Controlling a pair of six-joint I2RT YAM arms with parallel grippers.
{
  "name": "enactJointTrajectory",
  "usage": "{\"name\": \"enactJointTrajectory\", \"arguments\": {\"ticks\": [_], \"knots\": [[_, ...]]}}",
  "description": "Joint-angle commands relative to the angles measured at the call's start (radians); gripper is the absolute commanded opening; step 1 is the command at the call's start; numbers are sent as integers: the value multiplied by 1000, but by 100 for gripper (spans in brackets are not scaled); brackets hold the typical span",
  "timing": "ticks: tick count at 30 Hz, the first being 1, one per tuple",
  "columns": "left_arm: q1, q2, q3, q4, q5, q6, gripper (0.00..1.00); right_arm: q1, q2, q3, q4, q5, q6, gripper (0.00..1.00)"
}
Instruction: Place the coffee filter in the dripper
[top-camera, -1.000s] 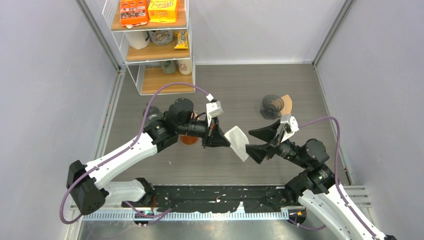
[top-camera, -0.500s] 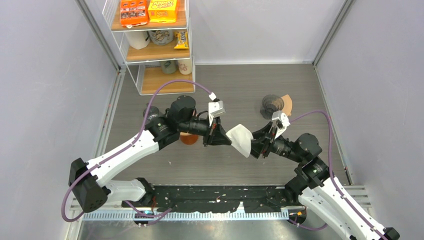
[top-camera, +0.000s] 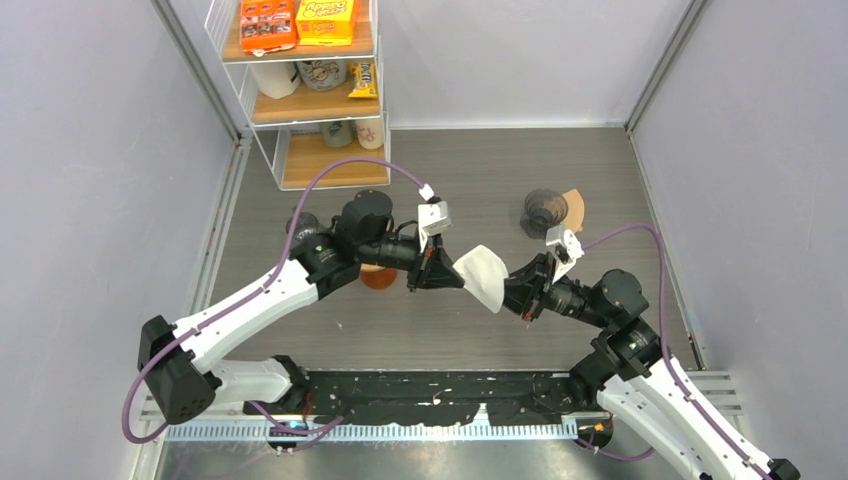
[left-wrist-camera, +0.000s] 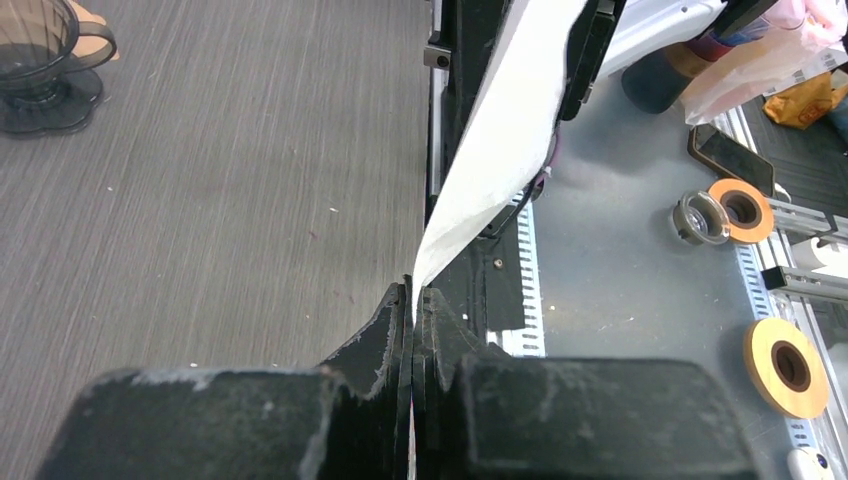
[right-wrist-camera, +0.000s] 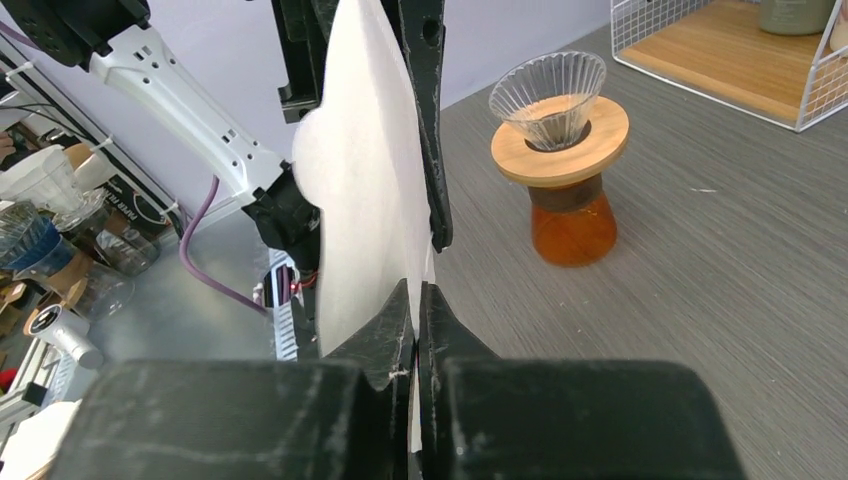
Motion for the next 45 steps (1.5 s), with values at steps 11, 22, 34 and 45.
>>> {"name": "enactJointTrajectory", "arguments": {"ticks": [11,22,34,45], "knots": [[11,-49,43,-32,-284,-75,99,2,22,155,-200,274,-41,5],[10,11,179,-88,-677,-338,100,16,193,216,-360,655,-66,5],[-37,180,260,56,-694,-521,99,182,327,213,-282,934,-89,5],[-79,274,287,78,-753,-562,100,220,360,221,-280,977,-100,5]]}}
